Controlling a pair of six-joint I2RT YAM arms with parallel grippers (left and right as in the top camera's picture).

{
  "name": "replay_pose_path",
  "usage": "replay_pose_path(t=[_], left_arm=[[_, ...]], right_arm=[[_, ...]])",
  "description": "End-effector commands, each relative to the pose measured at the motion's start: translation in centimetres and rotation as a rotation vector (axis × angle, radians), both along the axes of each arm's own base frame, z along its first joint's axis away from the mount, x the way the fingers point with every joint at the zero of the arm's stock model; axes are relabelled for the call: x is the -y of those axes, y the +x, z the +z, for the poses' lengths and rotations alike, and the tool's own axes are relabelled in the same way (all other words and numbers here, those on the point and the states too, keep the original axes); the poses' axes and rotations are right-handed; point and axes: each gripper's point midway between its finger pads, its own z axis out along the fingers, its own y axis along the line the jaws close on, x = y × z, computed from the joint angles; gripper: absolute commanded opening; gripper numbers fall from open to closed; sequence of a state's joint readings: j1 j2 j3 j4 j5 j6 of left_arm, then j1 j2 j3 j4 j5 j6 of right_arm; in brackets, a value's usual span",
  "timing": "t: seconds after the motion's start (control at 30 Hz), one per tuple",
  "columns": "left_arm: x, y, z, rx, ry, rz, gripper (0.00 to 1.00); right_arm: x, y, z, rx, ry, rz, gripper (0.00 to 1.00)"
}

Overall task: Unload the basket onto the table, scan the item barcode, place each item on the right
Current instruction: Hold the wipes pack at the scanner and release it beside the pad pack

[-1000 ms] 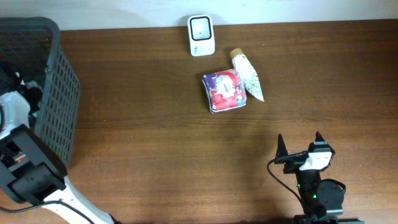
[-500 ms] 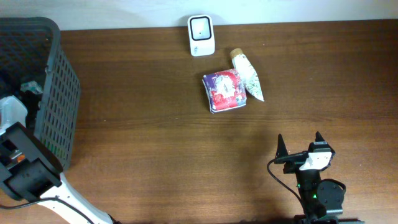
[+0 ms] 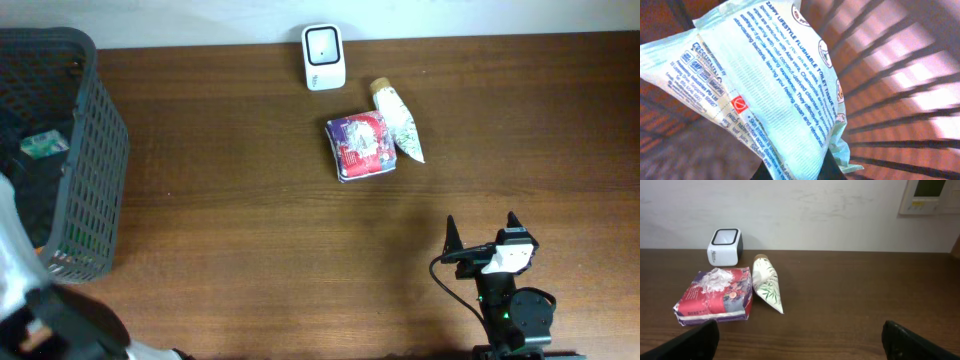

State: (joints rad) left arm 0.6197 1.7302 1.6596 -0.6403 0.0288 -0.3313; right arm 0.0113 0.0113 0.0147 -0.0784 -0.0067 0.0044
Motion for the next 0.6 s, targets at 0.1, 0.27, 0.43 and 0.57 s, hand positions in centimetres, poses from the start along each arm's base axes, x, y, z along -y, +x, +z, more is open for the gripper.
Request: replay_pose_path(t=[0.1, 0.27, 0.43, 0.57], left_arm=[[11.7, 1.9, 11.4, 0.363, -0.161, -0.337, 0.0], [27.4, 4.6, 8.7, 0.235, -0.166, -0.795, 0.0], [40.6, 5.5, 0.3, -0.035, 0.0, -1.101, 0.0], [47.3, 4.5, -7.5, -0.235, -0.006, -1.216, 0.0]], right_arm=[[-0.1, 0.0, -0.4, -0.006, 0.007, 0.0, 0.99], [-0.1, 0.0, -0.4, -0.006, 0.007, 0.0, 0.98], [-0.1, 0.0, -0.4, -0.006, 0.007, 0.0, 0.98], [-0.1, 0.0, -0.4, -0.006, 0.007, 0.0, 0.98]])
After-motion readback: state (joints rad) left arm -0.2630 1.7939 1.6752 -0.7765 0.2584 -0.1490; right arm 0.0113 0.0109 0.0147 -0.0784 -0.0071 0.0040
